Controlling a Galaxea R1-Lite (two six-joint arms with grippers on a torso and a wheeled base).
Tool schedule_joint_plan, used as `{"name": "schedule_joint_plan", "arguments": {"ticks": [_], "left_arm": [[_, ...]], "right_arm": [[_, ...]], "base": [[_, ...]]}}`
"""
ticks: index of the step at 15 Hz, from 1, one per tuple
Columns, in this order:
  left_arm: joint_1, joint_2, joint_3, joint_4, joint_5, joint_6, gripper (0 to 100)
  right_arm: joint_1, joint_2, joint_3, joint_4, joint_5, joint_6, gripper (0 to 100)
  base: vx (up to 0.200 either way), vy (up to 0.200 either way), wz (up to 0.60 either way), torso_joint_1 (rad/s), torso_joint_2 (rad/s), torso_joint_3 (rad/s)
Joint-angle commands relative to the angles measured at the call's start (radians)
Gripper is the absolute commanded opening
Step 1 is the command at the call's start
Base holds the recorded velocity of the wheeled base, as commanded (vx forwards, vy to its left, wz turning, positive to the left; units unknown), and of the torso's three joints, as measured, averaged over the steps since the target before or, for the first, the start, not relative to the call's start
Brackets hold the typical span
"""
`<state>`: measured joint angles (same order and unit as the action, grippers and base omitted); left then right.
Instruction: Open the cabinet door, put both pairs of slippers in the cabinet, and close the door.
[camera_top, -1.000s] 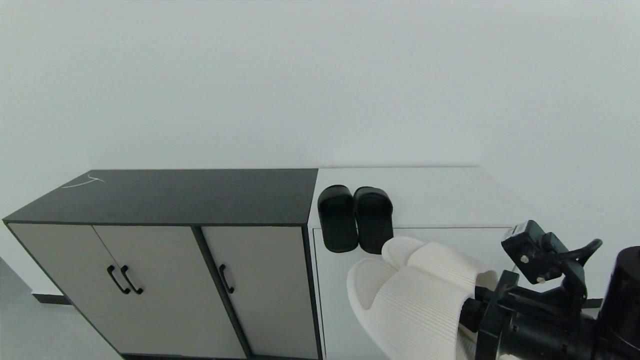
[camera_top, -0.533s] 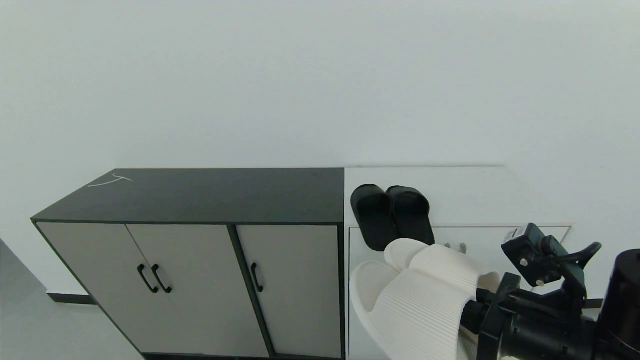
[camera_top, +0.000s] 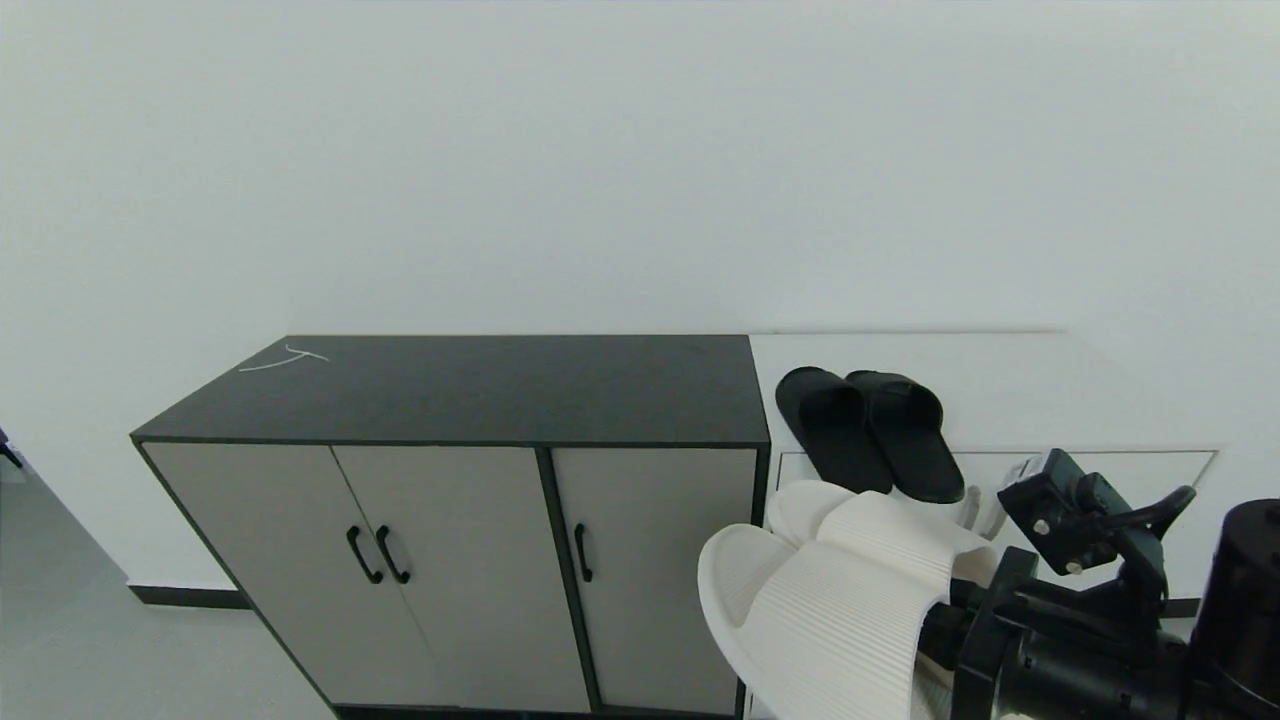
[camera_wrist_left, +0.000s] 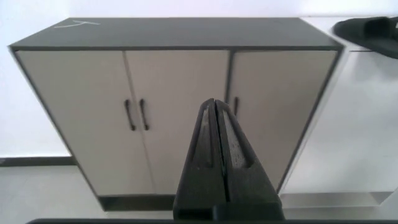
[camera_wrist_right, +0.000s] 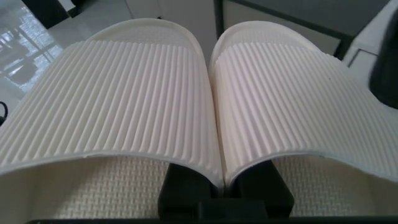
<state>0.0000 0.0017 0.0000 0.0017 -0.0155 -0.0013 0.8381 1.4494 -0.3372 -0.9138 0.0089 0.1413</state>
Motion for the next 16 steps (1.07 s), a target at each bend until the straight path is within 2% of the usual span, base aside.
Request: {"name": "schedule_joint_plan", "arguments": {"ticks": [1,16], "left_arm": [[0.000,0.000,0.000,0.000,0.000,0.000,0],[-0.002,0.000,0.000,0.001,0.000,0.000,0]], "right_arm": [[0.001,0.008,0.001,0.000,0.000,-0.002,0],[0.010,0.032,0.007,-0.002,0.000,-0.008,0]], "base": [[0.000,0.200,0.00,0.002,0.00,0.002],[0.000,0.200,0.00,0.000,0.00,0.004]]}}
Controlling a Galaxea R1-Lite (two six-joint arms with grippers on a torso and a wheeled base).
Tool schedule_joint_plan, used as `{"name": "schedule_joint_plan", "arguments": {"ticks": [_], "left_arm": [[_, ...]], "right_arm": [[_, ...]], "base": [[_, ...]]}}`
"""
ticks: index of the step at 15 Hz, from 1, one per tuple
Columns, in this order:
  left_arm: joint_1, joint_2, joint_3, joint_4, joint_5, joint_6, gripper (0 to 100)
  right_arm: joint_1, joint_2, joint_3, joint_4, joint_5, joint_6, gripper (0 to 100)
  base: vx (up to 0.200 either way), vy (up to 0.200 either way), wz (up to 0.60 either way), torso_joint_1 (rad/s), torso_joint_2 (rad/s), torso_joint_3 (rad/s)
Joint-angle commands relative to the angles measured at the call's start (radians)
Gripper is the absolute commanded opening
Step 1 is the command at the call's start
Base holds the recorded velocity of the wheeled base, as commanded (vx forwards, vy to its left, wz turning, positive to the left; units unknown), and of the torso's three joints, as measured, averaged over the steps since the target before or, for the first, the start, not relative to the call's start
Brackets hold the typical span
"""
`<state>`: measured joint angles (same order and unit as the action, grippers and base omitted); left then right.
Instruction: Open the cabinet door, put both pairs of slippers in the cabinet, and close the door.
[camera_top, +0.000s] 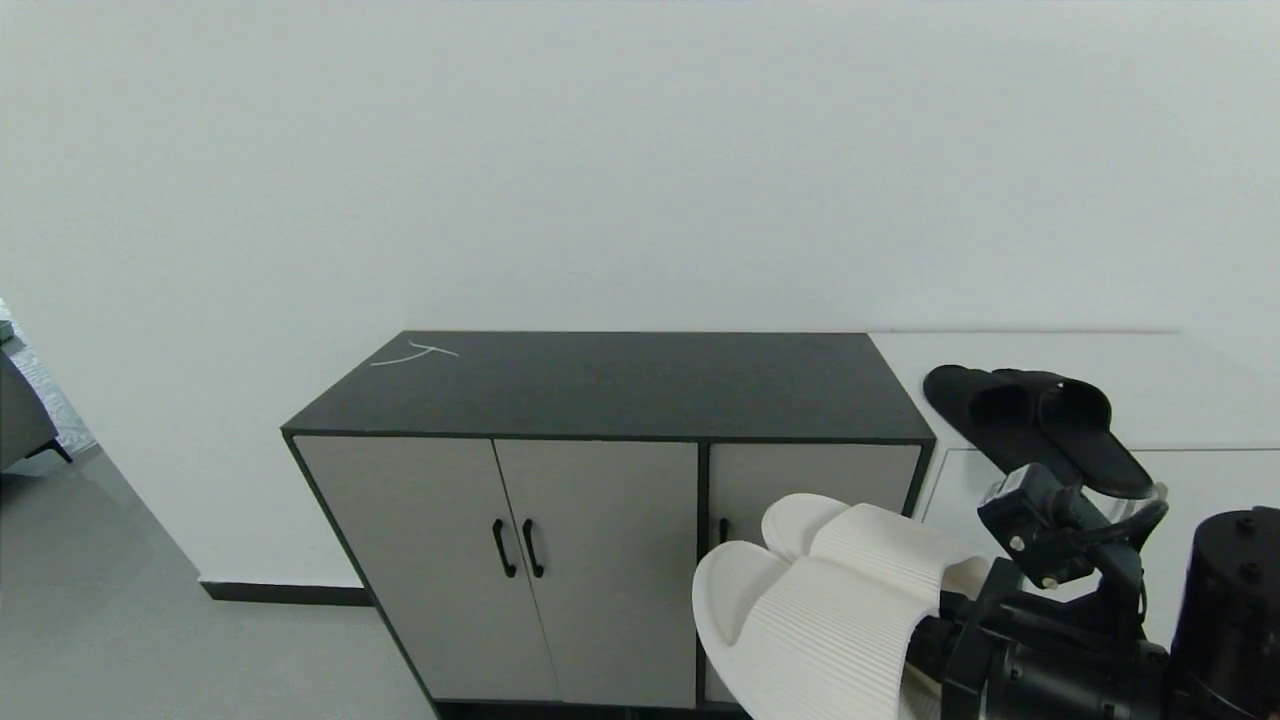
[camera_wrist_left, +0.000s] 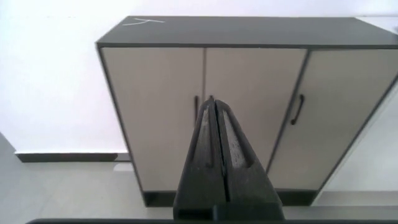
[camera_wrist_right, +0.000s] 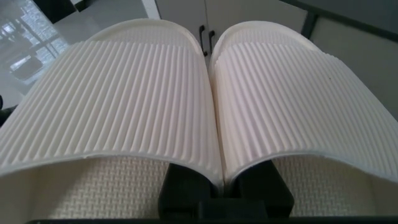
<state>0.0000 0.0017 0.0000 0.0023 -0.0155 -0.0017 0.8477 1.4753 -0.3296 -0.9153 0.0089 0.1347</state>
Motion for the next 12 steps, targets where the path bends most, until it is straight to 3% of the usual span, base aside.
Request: {"name": "schedule_joint_plan", "arguments": {"ticks": [1,8,11,12], "left_arm": [[0.000,0.000,0.000,-0.001,0.000,-0.001,0],[0.000,0.000,0.000,-0.001,0.000,-0.001,0],[0.000,0.000,0.000,-0.001,0.000,-0.004,0],[0.000,0.000,0.000,-0.001,0.000,-0.004,0]], "right_arm": [[0.001,0.005,0.001,0.000,0.000,-0.001,0],[0.001,0.002,0.012,-0.002,0.000,-0.029,0],[0.001,0.002,0.012,-0.002,0.000,-0.029,0],[0.001,0.002,0.012,-0.002,0.000,-0.029,0]], "base": [[0.000,0.200,0.00,0.002,0.01,0.002],[0.000,0.200,0.00,0.002,0.00,0.002],[0.000,0.000,0.00,0.000,0.00,0.000],[0.200,0.000,0.00,0.002,0.00,0.007]]}}
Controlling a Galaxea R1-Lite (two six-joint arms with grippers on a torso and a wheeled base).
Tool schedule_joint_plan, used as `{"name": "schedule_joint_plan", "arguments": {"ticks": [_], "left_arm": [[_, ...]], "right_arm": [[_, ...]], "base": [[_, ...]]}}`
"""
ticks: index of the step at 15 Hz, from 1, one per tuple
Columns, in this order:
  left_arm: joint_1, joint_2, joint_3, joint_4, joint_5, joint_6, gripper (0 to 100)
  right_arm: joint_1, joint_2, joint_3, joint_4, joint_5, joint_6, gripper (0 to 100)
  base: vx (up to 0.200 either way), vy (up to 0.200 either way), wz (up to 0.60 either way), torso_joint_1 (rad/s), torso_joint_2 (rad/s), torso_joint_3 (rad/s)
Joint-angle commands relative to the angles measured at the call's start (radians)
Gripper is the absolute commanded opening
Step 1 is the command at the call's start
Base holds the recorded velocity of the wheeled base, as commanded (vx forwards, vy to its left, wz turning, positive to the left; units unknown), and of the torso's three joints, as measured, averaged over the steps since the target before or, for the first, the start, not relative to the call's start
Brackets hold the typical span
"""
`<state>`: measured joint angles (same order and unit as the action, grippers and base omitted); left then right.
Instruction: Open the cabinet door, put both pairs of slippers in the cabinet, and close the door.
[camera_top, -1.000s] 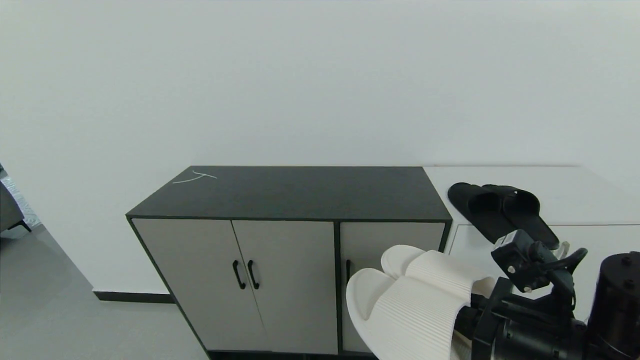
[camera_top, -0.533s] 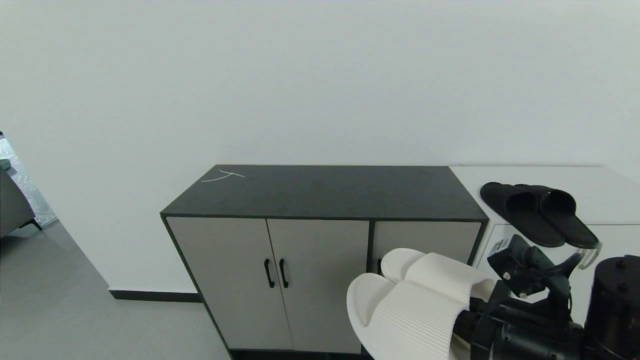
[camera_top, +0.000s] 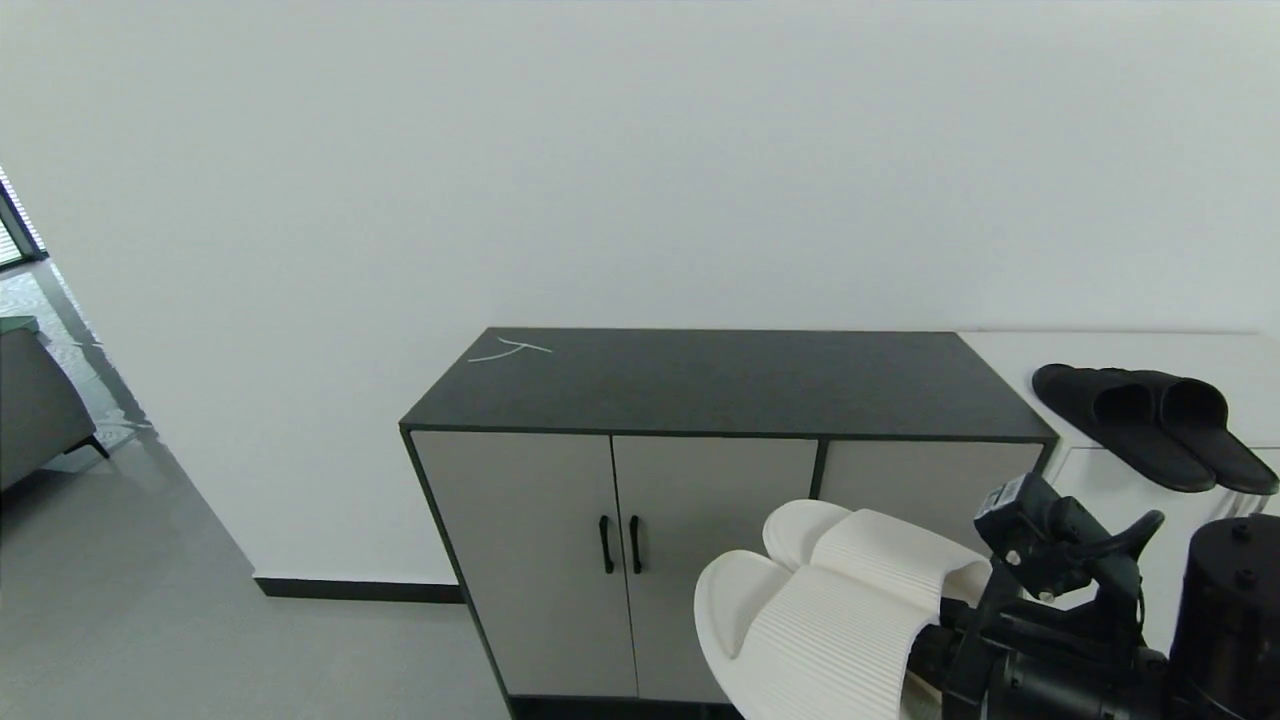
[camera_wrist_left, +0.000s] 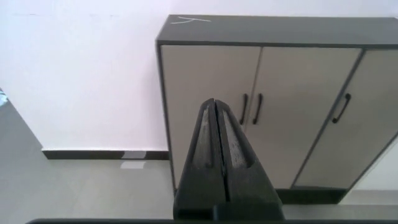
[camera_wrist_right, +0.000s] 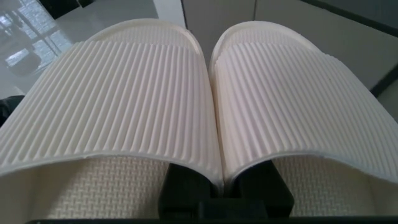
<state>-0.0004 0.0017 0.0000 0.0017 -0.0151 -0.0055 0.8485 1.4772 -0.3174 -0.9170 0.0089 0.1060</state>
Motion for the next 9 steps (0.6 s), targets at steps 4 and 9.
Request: {"name": "schedule_joint_plan", "arguments": {"ticks": [4,9], "left_arm": [[-0.001,0.000,0.000,0.000,0.000,0.001,0],[0.000,0.000,0.000,0.000,0.000,-0.001,0]], "right_arm": [[0.000,0.000,0.000,0.000,0.000,0.000,0],[0.000,0.000,0.000,-0.002,0.000,0.000,0]], "base": [[0.200,0.000,0.00,-0.002,0.00,-0.001],[0.160,0.000,0.00,0.000,0.00,0.006]]}}
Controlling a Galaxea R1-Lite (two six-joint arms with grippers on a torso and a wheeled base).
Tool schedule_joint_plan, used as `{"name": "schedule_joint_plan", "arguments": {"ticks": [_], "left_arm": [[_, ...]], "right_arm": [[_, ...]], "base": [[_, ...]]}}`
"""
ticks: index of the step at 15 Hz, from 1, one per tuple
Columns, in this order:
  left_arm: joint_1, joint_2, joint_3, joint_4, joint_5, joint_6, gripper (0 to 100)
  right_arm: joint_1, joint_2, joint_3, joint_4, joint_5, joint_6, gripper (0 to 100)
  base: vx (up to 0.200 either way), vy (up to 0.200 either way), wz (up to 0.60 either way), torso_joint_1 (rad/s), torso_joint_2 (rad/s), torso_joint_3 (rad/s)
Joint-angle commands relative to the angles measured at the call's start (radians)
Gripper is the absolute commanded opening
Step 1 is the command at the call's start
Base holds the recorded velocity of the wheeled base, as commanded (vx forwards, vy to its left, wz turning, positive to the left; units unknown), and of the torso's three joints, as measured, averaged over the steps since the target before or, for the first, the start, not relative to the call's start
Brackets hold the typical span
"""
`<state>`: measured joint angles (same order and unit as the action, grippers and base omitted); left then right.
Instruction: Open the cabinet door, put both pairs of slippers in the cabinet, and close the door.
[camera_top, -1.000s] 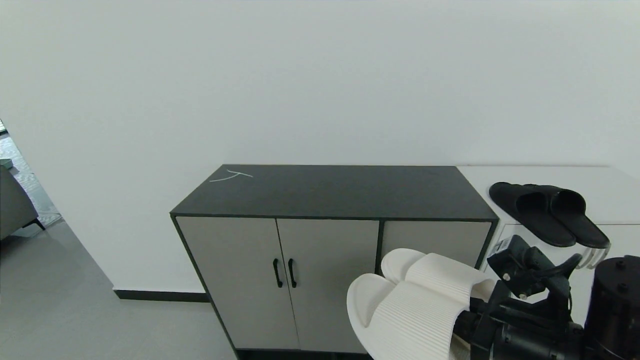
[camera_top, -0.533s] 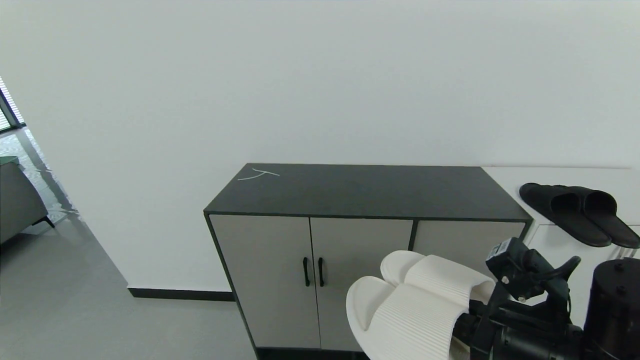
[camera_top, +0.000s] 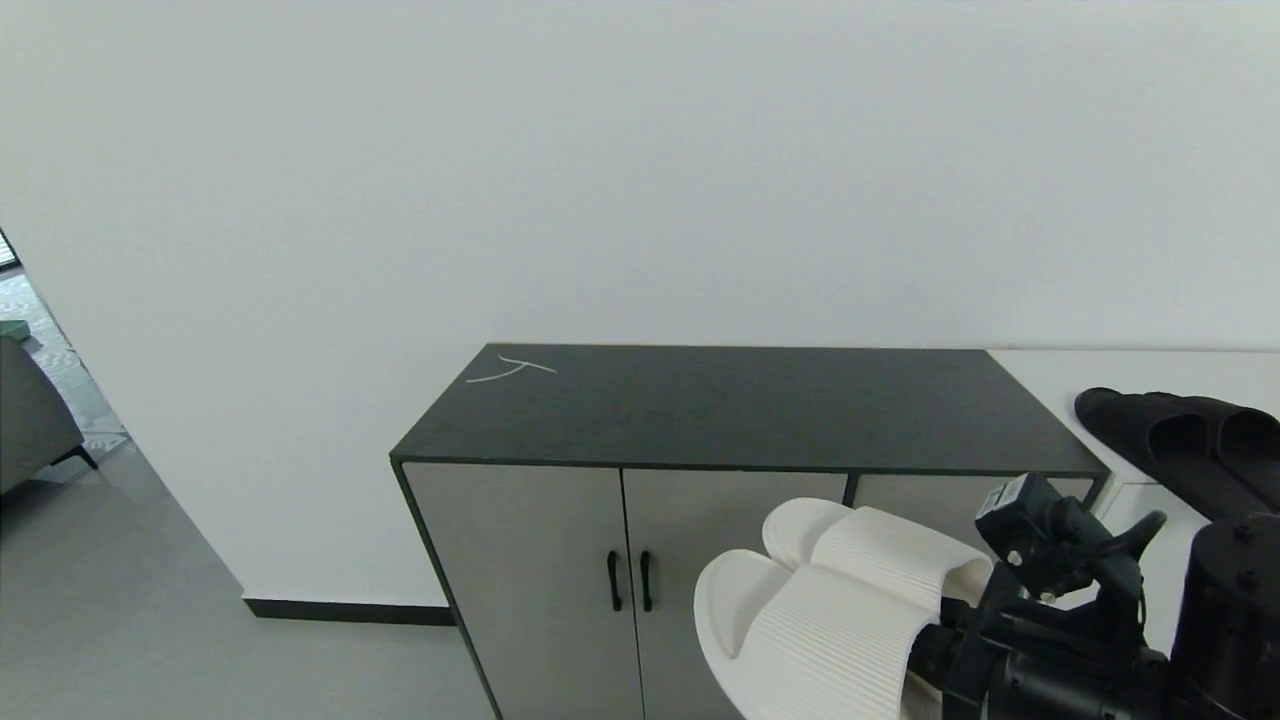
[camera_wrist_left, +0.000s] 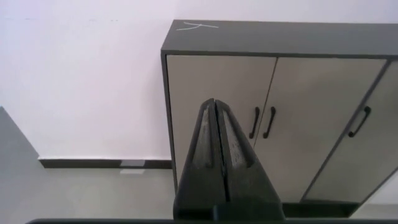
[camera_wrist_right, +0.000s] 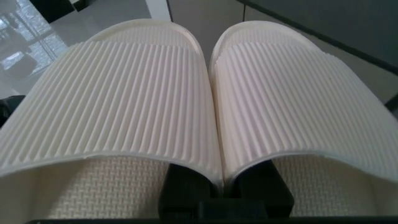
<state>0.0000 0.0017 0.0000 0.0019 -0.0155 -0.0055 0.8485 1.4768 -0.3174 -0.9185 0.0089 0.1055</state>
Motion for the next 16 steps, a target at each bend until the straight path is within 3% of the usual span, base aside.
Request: {"name": "schedule_joint_plan", "arguments": {"ticks": [1,9,16], "left_arm": [[-0.002,0.000,0.000,0.000,0.000,-0.001,0],[0.000,0.000,0.000,0.000,0.000,-0.002,0],[0.000,0.000,0.000,0.000,0.000,-0.002,0]], "right_arm": [[0.000,0.000,0.000,0.000,0.000,0.000,0],[0.000,-0.012,0.012,0.000,0.000,-0.020,0],[0.000,-0.009,0.014,-0.010,0.000,-0.018,0]], "base": [[0.000,0.000,-0.60,0.002,0.00,0.002],[0.000,0.000,-0.60,-0.143,0.31,0.164],[0.000,0.000,-0.60,-0.247,0.54,0.288]]}}
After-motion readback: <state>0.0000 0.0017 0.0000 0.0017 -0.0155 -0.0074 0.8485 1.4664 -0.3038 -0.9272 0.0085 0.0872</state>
